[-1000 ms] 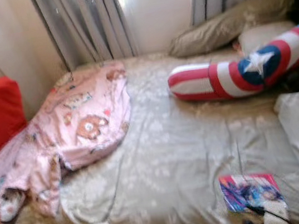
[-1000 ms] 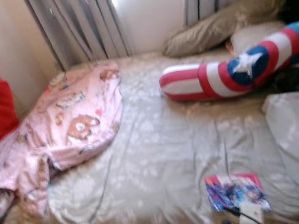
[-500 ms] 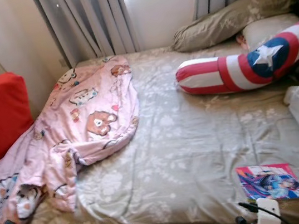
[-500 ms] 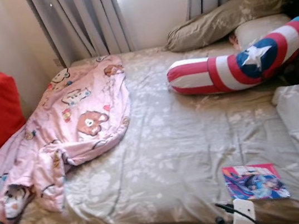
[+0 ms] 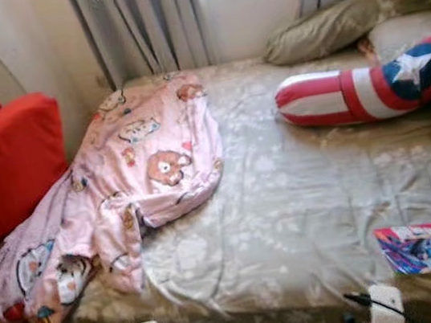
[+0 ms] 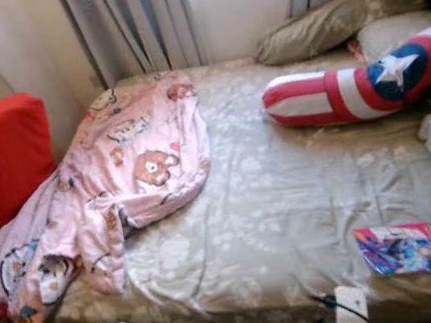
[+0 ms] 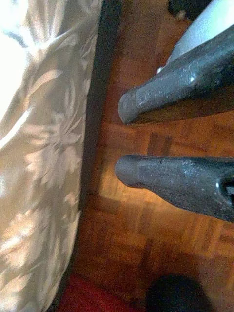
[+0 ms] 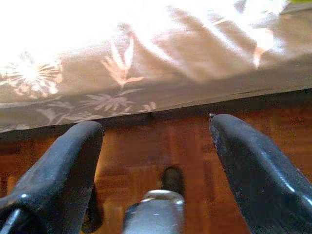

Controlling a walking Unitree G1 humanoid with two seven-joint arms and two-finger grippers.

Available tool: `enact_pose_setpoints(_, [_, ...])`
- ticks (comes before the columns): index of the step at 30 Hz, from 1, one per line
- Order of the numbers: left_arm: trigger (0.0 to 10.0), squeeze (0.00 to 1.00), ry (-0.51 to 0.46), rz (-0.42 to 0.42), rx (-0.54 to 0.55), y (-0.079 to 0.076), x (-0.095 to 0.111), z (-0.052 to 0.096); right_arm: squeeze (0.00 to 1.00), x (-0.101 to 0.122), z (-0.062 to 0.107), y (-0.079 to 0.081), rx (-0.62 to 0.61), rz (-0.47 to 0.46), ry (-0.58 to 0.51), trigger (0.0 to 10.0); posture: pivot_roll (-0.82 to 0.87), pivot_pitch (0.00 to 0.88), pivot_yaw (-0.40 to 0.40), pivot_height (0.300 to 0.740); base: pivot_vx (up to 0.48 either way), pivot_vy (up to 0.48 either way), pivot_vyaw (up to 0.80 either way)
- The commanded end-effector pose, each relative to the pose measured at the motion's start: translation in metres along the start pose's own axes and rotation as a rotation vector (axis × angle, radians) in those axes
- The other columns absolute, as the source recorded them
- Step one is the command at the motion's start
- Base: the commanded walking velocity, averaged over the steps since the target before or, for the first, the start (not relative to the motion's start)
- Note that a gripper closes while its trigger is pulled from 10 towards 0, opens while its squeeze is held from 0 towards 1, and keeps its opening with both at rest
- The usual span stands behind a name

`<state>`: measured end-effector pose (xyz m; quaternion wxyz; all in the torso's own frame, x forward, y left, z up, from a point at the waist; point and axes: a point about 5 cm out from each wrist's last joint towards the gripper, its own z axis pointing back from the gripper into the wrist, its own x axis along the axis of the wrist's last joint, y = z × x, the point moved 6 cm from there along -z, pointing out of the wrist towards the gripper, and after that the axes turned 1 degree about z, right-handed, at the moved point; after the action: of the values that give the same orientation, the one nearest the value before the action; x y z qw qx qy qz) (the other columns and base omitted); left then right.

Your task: Clean up the room

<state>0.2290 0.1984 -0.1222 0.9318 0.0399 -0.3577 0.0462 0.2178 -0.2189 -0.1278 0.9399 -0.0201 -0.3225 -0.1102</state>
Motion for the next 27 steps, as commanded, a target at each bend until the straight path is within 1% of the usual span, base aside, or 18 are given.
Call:
enact_pose_setpoints(1, [10.0, 0.0, 0.014, 0.009, 0.001, -0.003, -0.003, 0.0, 0.0, -0.005, 0.002, -0.009, -0.014, 0.028, 0.015, 10.0, -0.02, 0.0, 0.069, 0.74, 0.0, 0.337, 0.49])
enact_pose_setpoints(3, [10.0, 0.0, 0.015, 0.013, 0.005, -0.002, -0.003, 0.0, 0.0, -0.005, 0.002, -0.011, -0.014, 0.046, 0.018, 10.0, -0.02, 0.0, 0.067, 0.74, 0.0, 0.341, 0.79])
enact_pose_setpoints(7, [10.0, 0.0, 0.015, 0.022, 0.011, -0.002, -0.003, 0.0, 0.0, -0.006, 0.002, -0.011, -0.012, 0.037, 0.021, 10.0, -0.03, 0.0, 0.055, 0.74, 0.0, 0.341, 0.78])
enact_pose_setpoints(10, [10.0, 0.0, 0.014, 0.035, 0.014, -0.003, -0.002, 0.0, 0.0, -0.006, 0.002, -0.012, -0.014, 0.046, 0.029, 10.0, -0.03, 0.0, 0.038, 0.74, 0.0, 0.337, 0.0])
enact_pose_setpoints(11, [10.0, 0.0, 0.013, 0.053, 0.019, -0.003, -0.002, 0.0, 0.0, -0.005, 0.002, -0.012, -0.01, 0.064, 0.029, 10.0, -0.03, 0.0, 0.035, 0.74, 0.0, 0.337, 0.0])
enact_pose_setpoints(15, [10.0, 0.0, 0.008, 0.065, 0.017, -0.007, 0.0, -0.001, 0.0, -0.004, 0.002, -0.012, -0.009, 0.066, 0.028, 10.0, -0.02, 0.0, 0.02, 0.74, 0.0, 0.341, 0.0])
enact_pose_setpoints(18, [10.0, 0.0, 0.007, 0.068, 0.016, -0.008, 0.001, -0.001, 0.0, -0.003, 0.001, -0.008, -0.003, 0.073, 0.027, 10.0, -0.02, 0.0, 0.017, 0.74, 0.0, 0.344, 0.0])
enact_pose_setpoints(23, [10.0, 0.0, 0.005, 0.082, 0.024, -0.007, 0.002, -0.001, 0.0, 0.0, -0.001, 0.004, 0.016, 0.087, 0.022, 10.0, -0.02, 0.0, 0.023, 0.74, 0.0, 0.339, 0.0])
enact_pose_setpoints(25, [10.0, 0.0, 0.006, 0.084, 0.027, -0.006, 0.002, -0.001, 0.0, 0.001, -0.001, 0.007, 0.016, 0.083, 0.019, 10.0, -0.02, 0.0, 0.028, 0.74, 0.0, 0.337, 0.0])
enact_pose_setpoints(27, [10.0, 0.0, 0.006, 0.084, 0.029, -0.005, 0.001, -0.001, 0.0, 0.0, -0.001, 0.006, 0.013, 0.078, 0.02, 10.0, -0.02, 0.0, 0.033, 0.74, 0.0, 0.339, 0.0])
